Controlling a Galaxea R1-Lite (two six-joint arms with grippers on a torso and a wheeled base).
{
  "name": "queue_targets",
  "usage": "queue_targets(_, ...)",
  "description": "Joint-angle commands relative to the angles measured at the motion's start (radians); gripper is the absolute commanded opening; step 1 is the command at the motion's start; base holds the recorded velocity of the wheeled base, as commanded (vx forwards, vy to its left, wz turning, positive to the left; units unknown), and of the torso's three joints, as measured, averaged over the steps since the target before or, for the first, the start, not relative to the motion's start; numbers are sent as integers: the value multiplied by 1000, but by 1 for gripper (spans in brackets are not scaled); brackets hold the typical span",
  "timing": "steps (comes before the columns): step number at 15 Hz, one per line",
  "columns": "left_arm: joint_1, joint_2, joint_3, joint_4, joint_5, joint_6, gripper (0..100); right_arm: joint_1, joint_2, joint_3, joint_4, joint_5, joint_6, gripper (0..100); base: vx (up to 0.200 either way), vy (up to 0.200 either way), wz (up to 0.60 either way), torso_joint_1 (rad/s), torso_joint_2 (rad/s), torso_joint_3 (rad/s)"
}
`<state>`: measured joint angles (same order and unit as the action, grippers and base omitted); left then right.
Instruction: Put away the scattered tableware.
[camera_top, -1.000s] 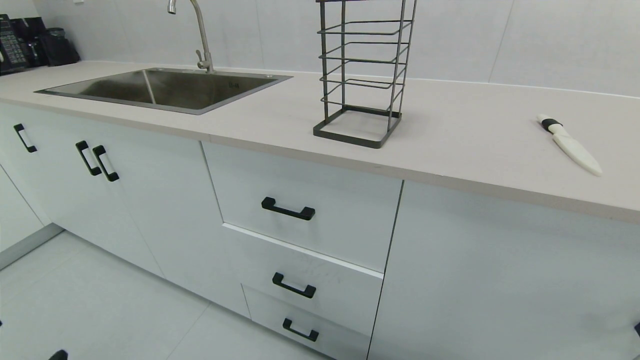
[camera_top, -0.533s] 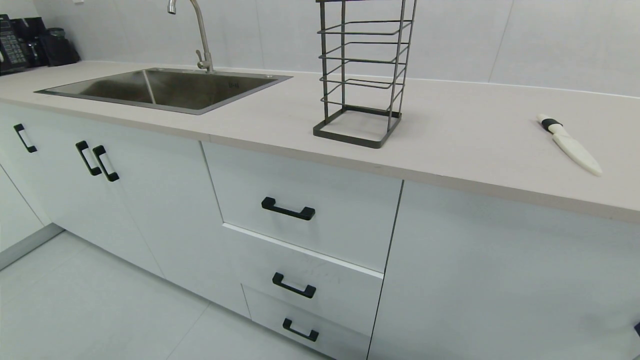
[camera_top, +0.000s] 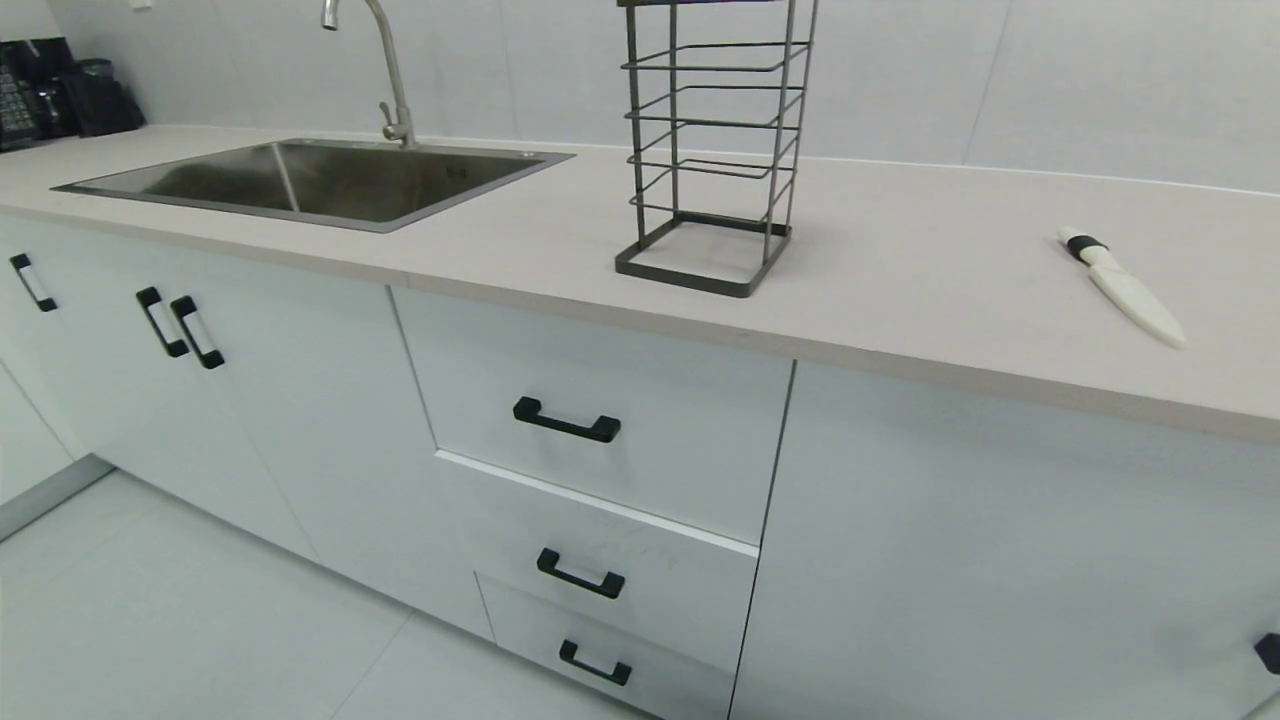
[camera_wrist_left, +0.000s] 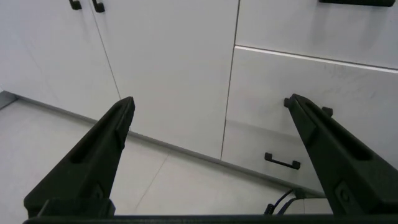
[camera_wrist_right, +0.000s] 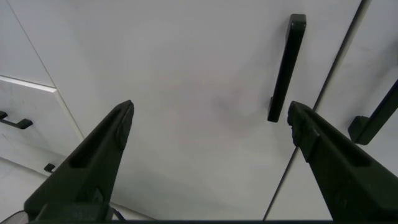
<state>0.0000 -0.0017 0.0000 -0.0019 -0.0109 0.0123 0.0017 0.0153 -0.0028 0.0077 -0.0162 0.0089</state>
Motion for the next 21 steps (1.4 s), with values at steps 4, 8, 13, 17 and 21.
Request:
queue_targets(4, 0, 2, 0, 0, -1, 5, 100, 0, 0, 0, 0, -1, -1, 100, 0, 0, -450, 1, 2, 1)
queue_targets(8, 0, 2, 0, 2, -1, 0, 100, 0, 0, 1, 0, -2, -1, 100, 0, 0, 0, 0, 0, 0)
queue_targets(13, 0, 2, 0, 2, 0, -2, 100, 0, 0, 0, 0, -2, -1, 100, 120, 0, 0, -1, -1, 3)
queue_targets(17, 0, 2, 0, 2, 0, -2, 100, 0, 0, 0, 0, -2, -1, 100, 0, 0, 0, 0, 0, 0)
queue_targets(21, 0, 2, 0, 2, 0, 0, 100, 0, 0, 0, 0, -1, -1, 100, 0, 0, 0, 0, 0, 0)
